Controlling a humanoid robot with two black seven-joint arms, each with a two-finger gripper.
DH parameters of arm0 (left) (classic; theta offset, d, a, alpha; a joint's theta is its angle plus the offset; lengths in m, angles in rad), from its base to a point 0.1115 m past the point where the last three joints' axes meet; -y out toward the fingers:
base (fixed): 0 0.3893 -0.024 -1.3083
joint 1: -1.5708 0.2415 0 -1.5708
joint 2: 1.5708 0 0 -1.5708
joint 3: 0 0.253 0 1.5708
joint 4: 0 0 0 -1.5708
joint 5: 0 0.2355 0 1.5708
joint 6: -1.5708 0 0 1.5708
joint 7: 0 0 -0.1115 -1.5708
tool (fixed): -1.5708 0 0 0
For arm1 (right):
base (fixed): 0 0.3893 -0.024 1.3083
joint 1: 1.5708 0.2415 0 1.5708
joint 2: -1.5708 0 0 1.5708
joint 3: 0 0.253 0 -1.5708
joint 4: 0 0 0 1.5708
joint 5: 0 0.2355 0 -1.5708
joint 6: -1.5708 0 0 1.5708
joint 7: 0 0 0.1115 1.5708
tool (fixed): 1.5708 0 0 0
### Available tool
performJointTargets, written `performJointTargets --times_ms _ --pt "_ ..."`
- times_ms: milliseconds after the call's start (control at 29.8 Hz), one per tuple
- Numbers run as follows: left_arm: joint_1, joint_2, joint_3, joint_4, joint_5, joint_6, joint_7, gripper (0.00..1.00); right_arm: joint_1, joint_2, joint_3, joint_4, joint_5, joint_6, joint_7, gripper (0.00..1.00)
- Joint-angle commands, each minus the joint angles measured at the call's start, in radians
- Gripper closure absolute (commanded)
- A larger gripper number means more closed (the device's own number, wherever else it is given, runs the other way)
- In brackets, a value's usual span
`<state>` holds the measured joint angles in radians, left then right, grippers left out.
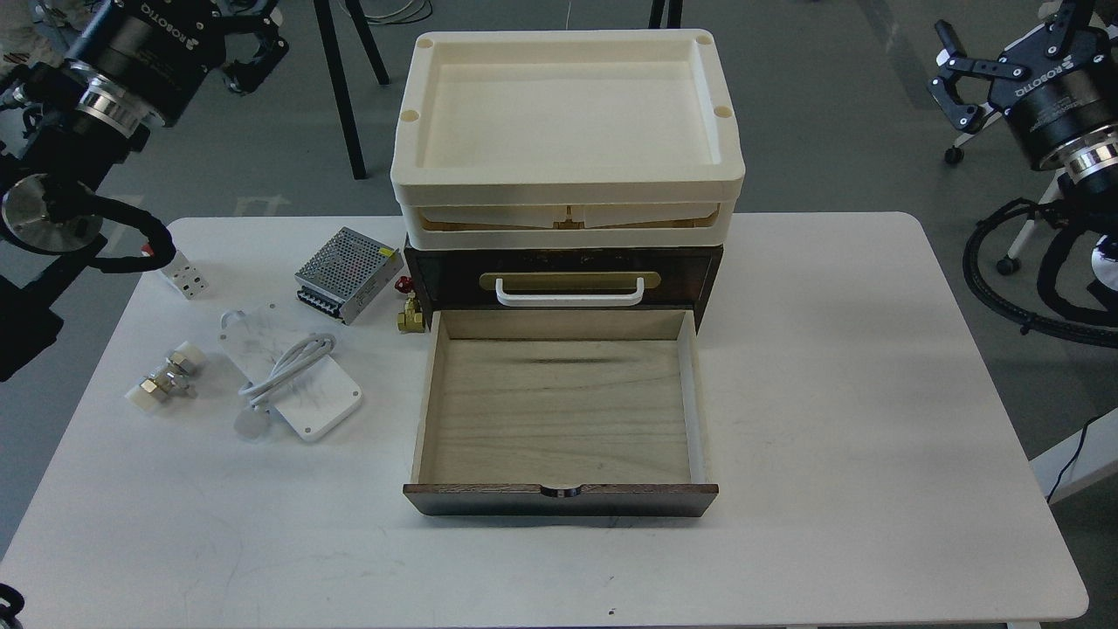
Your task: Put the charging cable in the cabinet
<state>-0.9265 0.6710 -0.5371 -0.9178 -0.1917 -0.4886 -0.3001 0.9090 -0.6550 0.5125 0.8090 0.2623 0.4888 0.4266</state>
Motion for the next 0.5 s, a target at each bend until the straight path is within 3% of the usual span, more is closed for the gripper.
performJointTargets --times_ms 0,202,303,403,471 --pt "0.014 -0.017 0.0 0.002 0.0 0.0 0.001 0.0 -0.004 0.028 0.021 0.001 0.002 0.0 0.003 0.0" --pt "0.02 -0.033 -0.04 0.078 -0.046 0.0 0.001 0.0 -0.006 0.029 0.055 0.007 0.008 0.0 0.004 0.0" --pt "0.023 -0.059 -0.092 0.271 -0.072 0.0 -0.001 0.0 -0.006 0.029 0.075 0.01 0.012 0.0 0.004 0.0" --pt "0.023 -0.192 -0.18 0.446 -0.083 0.0 -0.007 0.0 -0.004 0.014 0.109 0.062 0.011 0.0 0.004 0.0" --pt "0.028 -0.272 -0.252 0.442 -0.084 0.0 -0.054 0.0 -0.006 0.002 0.133 0.091 0.008 -0.033 0.004 0.0"
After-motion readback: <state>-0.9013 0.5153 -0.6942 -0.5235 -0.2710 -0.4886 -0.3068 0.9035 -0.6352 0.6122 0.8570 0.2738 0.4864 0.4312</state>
